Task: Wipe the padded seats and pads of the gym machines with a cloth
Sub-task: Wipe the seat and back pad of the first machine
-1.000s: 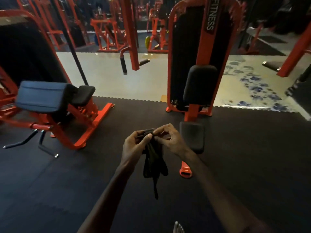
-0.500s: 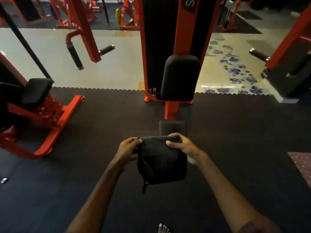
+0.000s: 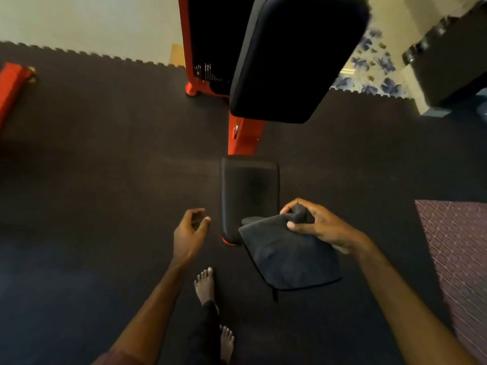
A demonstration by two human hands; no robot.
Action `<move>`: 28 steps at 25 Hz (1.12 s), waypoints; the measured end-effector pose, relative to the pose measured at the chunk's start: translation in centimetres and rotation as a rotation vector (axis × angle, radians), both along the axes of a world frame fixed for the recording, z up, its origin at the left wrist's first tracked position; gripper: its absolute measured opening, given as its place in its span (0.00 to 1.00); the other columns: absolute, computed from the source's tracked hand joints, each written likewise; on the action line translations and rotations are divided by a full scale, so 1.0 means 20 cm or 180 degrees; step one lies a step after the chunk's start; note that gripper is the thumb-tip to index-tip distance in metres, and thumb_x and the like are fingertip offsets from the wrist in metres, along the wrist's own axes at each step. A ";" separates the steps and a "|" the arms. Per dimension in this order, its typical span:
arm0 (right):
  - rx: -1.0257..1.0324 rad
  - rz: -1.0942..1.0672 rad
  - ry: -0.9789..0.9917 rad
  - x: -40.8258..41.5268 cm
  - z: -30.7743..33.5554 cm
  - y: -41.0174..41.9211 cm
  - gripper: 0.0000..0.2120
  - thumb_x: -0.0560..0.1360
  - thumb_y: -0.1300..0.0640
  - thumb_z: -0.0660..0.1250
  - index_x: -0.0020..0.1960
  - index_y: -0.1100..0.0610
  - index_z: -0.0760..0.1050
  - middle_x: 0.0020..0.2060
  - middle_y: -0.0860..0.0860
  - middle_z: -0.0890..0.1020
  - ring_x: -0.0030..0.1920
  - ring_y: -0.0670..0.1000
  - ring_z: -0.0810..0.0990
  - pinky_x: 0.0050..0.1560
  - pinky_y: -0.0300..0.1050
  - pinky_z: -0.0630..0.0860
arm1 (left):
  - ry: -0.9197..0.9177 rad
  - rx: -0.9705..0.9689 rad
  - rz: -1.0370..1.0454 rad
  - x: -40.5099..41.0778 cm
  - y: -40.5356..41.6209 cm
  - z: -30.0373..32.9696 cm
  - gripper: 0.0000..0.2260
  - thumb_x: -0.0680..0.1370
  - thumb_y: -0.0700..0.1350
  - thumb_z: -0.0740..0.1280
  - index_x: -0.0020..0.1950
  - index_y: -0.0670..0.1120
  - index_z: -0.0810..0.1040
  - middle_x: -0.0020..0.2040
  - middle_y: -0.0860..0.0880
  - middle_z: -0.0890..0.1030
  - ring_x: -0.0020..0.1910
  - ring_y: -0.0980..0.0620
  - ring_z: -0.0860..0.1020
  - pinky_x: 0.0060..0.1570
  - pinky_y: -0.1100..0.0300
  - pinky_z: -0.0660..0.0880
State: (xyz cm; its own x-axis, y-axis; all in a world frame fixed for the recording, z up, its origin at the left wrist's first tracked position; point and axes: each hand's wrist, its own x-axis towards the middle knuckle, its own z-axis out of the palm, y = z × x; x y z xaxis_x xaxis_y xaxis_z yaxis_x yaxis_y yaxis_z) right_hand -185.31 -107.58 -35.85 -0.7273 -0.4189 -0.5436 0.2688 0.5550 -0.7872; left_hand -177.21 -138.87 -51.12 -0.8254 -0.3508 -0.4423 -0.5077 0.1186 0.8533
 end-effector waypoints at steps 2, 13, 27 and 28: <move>0.0167 0.0230 0.0020 -0.24 -0.08 0.00 0.09 0.79 0.59 0.75 0.58 0.56 0.81 0.57 0.52 0.84 0.61 0.55 0.82 0.63 0.54 0.80 | 0.0145 -0.0193 0.0033 -0.12 0.02 -0.19 0.16 0.82 0.46 0.71 0.70 0.48 0.77 0.63 0.52 0.82 0.62 0.55 0.80 0.64 0.53 0.78; 0.0553 0.1038 0.0463 -1.05 -0.71 -0.13 0.10 0.80 0.62 0.73 0.59 0.55 0.79 0.56 0.48 0.82 0.58 0.43 0.80 0.60 0.39 0.76 | 0.0071 -0.0499 -0.0109 -0.38 0.36 -0.63 0.26 0.87 0.54 0.60 0.84 0.51 0.60 0.82 0.51 0.65 0.81 0.54 0.64 0.79 0.46 0.66; 0.2299 0.1391 0.2295 -0.69 -1.42 -0.11 0.52 0.72 0.18 0.56 0.86 0.44 0.44 0.84 0.58 0.38 0.81 0.71 0.35 0.73 0.82 0.54 | -0.0351 -0.2145 0.0345 -0.44 0.70 -0.81 0.26 0.88 0.56 0.49 0.87 0.53 0.54 0.86 0.53 0.57 0.81 0.49 0.65 0.57 0.45 0.80; 0.2279 0.1322 0.2371 -0.70 -1.44 -0.12 0.49 0.74 0.21 0.56 0.86 0.45 0.46 0.84 0.59 0.39 0.81 0.72 0.36 0.74 0.81 0.55 | -0.0345 -0.2183 0.0338 -0.44 0.70 -0.81 0.26 0.88 0.56 0.49 0.86 0.53 0.54 0.86 0.52 0.58 0.81 0.48 0.66 0.57 0.45 0.81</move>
State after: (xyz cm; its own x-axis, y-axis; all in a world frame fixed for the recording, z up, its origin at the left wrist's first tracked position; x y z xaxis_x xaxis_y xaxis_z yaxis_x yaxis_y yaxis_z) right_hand -199.26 -109.90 -64.61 -0.8486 -0.4698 -0.2432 -0.4496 0.8828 -0.1365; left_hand -185.98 -124.86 -67.30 -0.7350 -0.6563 -0.1703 -0.6244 0.5571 0.5476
